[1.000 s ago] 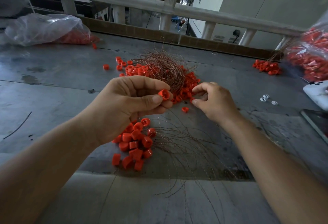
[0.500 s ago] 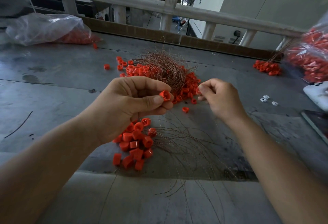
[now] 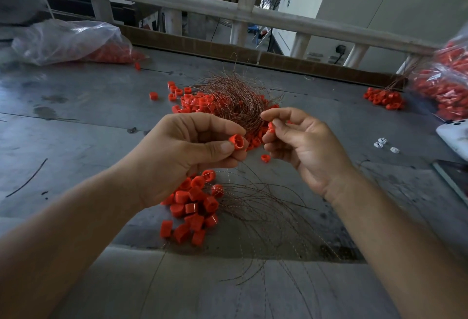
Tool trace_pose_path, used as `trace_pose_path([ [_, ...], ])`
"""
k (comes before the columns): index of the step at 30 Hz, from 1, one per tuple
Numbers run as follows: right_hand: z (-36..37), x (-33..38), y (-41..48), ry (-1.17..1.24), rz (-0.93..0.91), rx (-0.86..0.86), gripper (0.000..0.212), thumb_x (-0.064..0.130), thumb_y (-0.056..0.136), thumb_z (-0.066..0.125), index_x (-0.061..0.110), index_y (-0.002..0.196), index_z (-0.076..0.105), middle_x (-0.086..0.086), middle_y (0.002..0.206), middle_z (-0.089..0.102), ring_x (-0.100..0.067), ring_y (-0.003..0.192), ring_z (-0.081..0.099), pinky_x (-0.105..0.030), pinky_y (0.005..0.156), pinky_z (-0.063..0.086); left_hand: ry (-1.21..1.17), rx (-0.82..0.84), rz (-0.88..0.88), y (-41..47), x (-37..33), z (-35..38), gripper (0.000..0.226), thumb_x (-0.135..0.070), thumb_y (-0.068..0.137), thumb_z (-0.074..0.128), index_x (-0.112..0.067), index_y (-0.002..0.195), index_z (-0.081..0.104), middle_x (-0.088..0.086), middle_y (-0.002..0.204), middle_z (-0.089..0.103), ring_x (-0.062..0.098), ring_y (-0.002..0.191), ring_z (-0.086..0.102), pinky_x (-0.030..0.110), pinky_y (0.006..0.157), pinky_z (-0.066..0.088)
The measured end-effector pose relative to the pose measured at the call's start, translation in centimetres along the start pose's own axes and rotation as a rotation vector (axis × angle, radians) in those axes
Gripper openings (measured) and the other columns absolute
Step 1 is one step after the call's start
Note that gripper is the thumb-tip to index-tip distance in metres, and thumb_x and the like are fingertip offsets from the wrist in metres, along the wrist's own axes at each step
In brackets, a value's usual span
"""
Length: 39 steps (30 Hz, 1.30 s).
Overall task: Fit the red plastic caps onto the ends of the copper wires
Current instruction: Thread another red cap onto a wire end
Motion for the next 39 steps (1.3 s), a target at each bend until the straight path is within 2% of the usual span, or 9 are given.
trace_pose_path([
  [7, 0.5, 0.0, -0.2, 0.198, 0.135, 0.101, 0.014, 0.010, 0.092, 0.044, 0.010, 0.081, 0.053, 0.000, 0.060, 0.067, -0.010, 0.053, 0.064, -0.019, 0.050, 0.049, -0.004, -0.006, -0.004, 0.0, 0.1, 0.1, 0.023, -0.005, 0.060, 0.060, -0.013, 0.076, 0.075, 0.008, 0.075, 0.072, 0.014, 0.069, 0.070, 0.017, 0.059, 0.054],
  [20, 0.6, 0.3, -0.5, 0.208, 0.127, 0.126, 0.016, 0.010, 0.090, 0.045, 0.014, 0.084, 0.059, 0.001, 0.057, 0.064, -0.007, 0.049, 0.060, -0.017, 0.047, 0.049, 0.004, -0.012, -0.005, 0.0, 0.0, 0.1, 0.024, -0.006, 0.059, 0.061, -0.014, 0.076, 0.075, 0.008, 0.075, 0.072, 0.015, 0.070, 0.070, 0.017, 0.059, 0.053],
  [22, 0.8, 0.3, -0.6, 0.256, 0.144, 0.143, 0.009, 0.016, 0.083, 0.051, 0.012, 0.085, 0.058, -0.001, 0.059, 0.066, -0.008, 0.051, 0.061, -0.018, 0.048, 0.050, 0.007, -0.011, -0.003, 0.0, 0.0, 0.1, 0.023, -0.006, 0.059, 0.061, -0.014, 0.076, 0.075, 0.008, 0.075, 0.072, 0.015, 0.070, 0.070, 0.017, 0.059, 0.053],
  [25, 1.0, 0.5, -0.7, 0.283, 0.151, 0.154, 0.021, 0.018, 0.067, 0.058, 0.009, 0.086, 0.056, -0.002, 0.061, 0.067, -0.009, 0.052, 0.063, -0.018, 0.049, 0.051, 0.007, -0.003, -0.003, -0.1, -0.1, 0.1, 0.023, -0.005, 0.060, 0.061, -0.013, 0.077, 0.075, 0.008, 0.074, 0.072, 0.015, 0.070, 0.070, 0.017, 0.059, 0.053],
  [27, 1.0, 0.6, -0.8, 0.269, 0.145, 0.160, 0.022, 0.017, 0.067, 0.057, 0.008, 0.087, 0.056, -0.002, 0.062, 0.067, -0.010, 0.053, 0.063, -0.018, 0.049, 0.051, 0.005, -0.003, -0.001, -0.1, -0.1, 0.1, 0.023, -0.005, 0.060, 0.061, -0.013, 0.077, 0.075, 0.008, 0.074, 0.072, 0.015, 0.070, 0.070, 0.017, 0.059, 0.054],
  [29, 1.1, 0.7, -1.0, 0.199, 0.099, 0.163, 0.022, 0.018, 0.068, 0.058, 0.010, 0.087, 0.059, -0.001, 0.064, 0.067, -0.009, 0.056, 0.063, -0.018, 0.050, 0.050, 0.013, -0.021, 0.005, -0.1, -0.1, 0.2, 0.023, -0.005, 0.060, 0.061, -0.013, 0.076, 0.075, 0.008, 0.073, 0.072, 0.015, 0.070, 0.070, 0.017, 0.059, 0.053],
  [32, 1.5, 1.0, -1.5, -0.021, -0.096, 0.125, 0.020, 0.020, 0.065, 0.063, 0.017, 0.085, 0.065, 0.007, 0.066, 0.062, -0.003, 0.061, 0.060, -0.015, 0.055, 0.048, 0.036, -0.091, 0.020, 0.1, -0.1, 0.0, 0.022, -0.005, 0.058, 0.060, -0.013, 0.073, 0.075, 0.008, 0.072, 0.072, 0.014, 0.068, 0.070, 0.016, 0.058, 0.053],
  [35, 2.2, 1.2, -1.9, -0.188, -0.255, 0.111, 0.019, 0.019, 0.067, 0.066, 0.023, 0.085, 0.064, 0.008, 0.068, 0.063, -0.005, 0.067, 0.062, -0.015, 0.061, 0.049, 0.062, -0.140, 0.037, 0.2, 0.0, -0.1, 0.023, -0.005, 0.057, 0.060, -0.015, 0.072, 0.075, 0.006, 0.072, 0.072, 0.012, 0.067, 0.069, 0.016, 0.059, 0.053],
  [39, 2.8, 1.0, -2.1, -0.319, -0.334, 0.083, 0.019, 0.007, 0.073, 0.070, 0.022, 0.083, 0.063, 0.007, 0.076, 0.065, -0.007, 0.072, 0.065, -0.018, 0.068, 0.052, 0.092, -0.131, 0.048, 0.2, 0.1, 0.1, 0.024, -0.007, 0.057, 0.061, -0.018, 0.072, 0.075, 0.004, 0.069, 0.072, 0.011, 0.065, 0.069, 0.016, 0.059, 0.053],
])
Point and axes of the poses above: each hand's wrist, its own y-axis towards the middle knuckle, its own z-axis out of the palm, x = y × z, the point moved 2 cm from there along y, towards the middle knuckle
